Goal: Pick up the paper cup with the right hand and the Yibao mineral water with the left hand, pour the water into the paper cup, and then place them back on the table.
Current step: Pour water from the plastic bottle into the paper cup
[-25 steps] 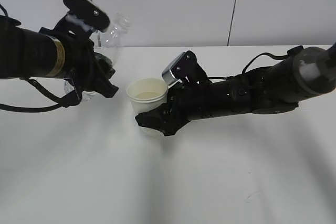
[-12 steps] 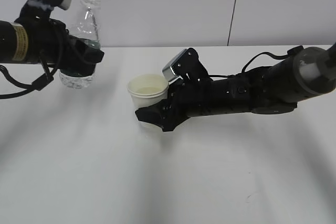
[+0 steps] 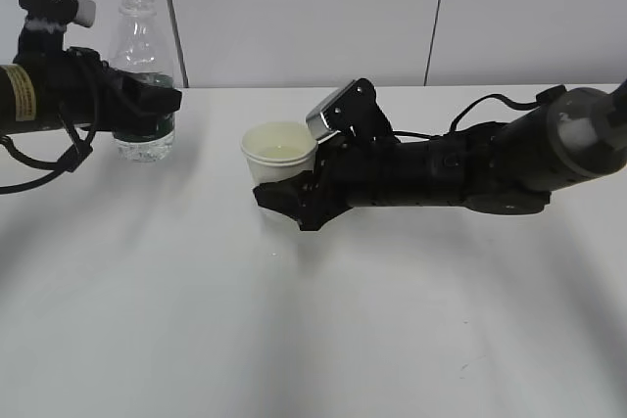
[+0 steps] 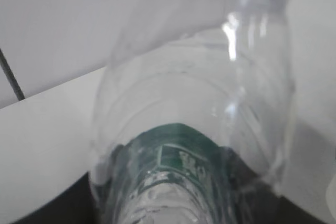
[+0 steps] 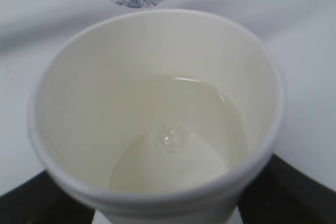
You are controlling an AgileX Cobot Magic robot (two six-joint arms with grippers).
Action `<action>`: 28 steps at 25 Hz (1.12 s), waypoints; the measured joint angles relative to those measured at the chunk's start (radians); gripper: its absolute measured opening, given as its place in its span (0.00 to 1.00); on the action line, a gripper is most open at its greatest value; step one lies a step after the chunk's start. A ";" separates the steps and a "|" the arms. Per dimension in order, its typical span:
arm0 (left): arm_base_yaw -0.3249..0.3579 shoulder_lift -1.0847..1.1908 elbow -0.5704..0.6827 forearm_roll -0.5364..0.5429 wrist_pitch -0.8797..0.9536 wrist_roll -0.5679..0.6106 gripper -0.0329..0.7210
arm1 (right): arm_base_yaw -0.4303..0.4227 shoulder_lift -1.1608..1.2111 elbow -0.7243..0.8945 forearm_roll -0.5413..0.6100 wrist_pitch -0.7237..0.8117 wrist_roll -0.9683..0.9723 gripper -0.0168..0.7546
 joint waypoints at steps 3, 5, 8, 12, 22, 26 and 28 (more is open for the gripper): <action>0.000 0.064 0.000 -0.093 -0.057 0.094 0.49 | -0.002 0.000 0.000 0.029 0.000 -0.019 0.74; 0.000 0.116 -0.002 -0.144 -0.099 0.146 0.49 | -0.008 0.000 0.000 0.046 -0.007 -0.024 0.74; 0.000 0.183 -0.006 -0.210 -0.154 0.209 0.49 | -0.025 0.000 0.000 0.067 -0.027 -0.029 0.74; 0.000 0.248 -0.008 -0.252 -0.209 0.270 0.49 | -0.051 0.000 0.000 0.082 -0.035 -0.035 0.74; 0.001 0.333 -0.010 -0.347 -0.302 0.356 0.49 | -0.125 0.000 0.000 0.114 -0.043 -0.054 0.74; 0.001 0.357 -0.016 -0.358 -0.345 0.365 0.49 | -0.162 0.000 0.000 0.118 -0.049 -0.055 0.74; 0.001 0.359 -0.017 -0.360 -0.349 0.365 0.49 | -0.183 0.000 0.010 0.120 -0.061 -0.055 0.74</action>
